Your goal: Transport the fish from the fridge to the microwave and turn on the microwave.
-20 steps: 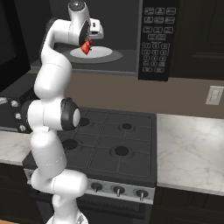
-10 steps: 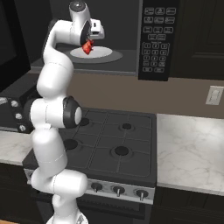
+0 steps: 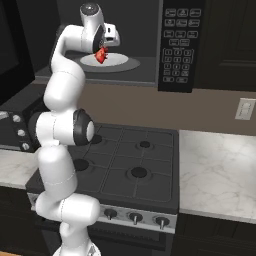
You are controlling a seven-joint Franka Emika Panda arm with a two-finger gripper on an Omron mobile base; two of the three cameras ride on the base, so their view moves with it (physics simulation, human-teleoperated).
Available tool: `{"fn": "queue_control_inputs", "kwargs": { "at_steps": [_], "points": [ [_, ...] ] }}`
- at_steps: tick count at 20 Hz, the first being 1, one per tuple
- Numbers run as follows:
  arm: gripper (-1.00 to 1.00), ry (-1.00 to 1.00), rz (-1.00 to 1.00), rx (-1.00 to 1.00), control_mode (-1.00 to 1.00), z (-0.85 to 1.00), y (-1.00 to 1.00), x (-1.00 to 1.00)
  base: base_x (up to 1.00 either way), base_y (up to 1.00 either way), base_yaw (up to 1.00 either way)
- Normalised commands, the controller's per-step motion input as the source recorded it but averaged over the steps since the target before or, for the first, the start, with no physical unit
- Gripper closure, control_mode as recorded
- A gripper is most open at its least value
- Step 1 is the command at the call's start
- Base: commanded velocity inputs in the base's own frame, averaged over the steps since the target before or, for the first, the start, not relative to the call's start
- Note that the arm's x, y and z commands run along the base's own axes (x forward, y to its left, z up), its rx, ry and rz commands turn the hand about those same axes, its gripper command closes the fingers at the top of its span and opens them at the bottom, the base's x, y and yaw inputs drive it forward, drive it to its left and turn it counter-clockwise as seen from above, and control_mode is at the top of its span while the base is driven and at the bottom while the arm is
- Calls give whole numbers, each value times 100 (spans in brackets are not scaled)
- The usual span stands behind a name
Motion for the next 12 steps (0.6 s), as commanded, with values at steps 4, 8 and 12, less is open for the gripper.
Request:
{"fn": "queue_control_inputs", "kwargs": {
  "at_steps": [4, 8, 12],
  "points": [
    [100, 0, 0, -1, -100, -11, 0, 6, 0, 0, 0],
    [100, 0, 0, 0, -100, -6, 0, 10, 0, 0, 0],
    [100, 0, 0, 0, -100, -2, 0, 15, 0, 0, 0]
  ]
}}
